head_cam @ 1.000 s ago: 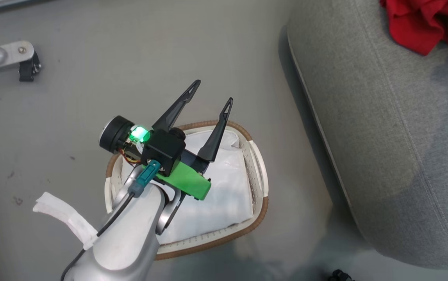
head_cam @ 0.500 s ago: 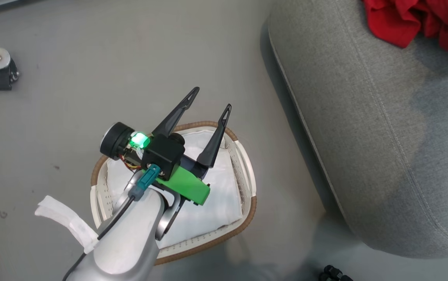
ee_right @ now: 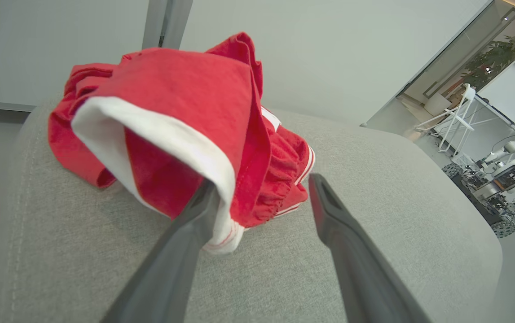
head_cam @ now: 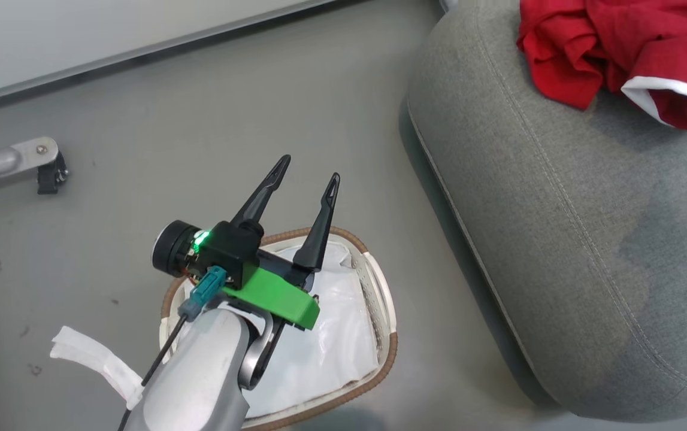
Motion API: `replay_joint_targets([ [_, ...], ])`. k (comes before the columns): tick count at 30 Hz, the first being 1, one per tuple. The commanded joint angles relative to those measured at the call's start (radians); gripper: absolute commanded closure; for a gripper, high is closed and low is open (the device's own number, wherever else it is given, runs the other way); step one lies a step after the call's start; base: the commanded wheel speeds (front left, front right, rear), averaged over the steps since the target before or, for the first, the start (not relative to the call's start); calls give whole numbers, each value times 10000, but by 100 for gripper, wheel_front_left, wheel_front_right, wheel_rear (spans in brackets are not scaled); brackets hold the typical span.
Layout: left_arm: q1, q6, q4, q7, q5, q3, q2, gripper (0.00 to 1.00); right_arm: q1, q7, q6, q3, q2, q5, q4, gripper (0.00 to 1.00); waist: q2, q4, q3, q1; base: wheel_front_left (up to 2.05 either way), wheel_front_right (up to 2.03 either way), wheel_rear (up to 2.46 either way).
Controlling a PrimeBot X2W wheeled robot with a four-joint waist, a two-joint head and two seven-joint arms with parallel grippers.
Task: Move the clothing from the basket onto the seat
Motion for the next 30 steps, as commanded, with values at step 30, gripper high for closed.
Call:
replay_joint_targets([
  [30,2236,609,115,-3,-709,3009,-169,0,1240,-22,-14,1986,1459,1473,-2086,0,0,2431,-2657,0,0,0,0],
])
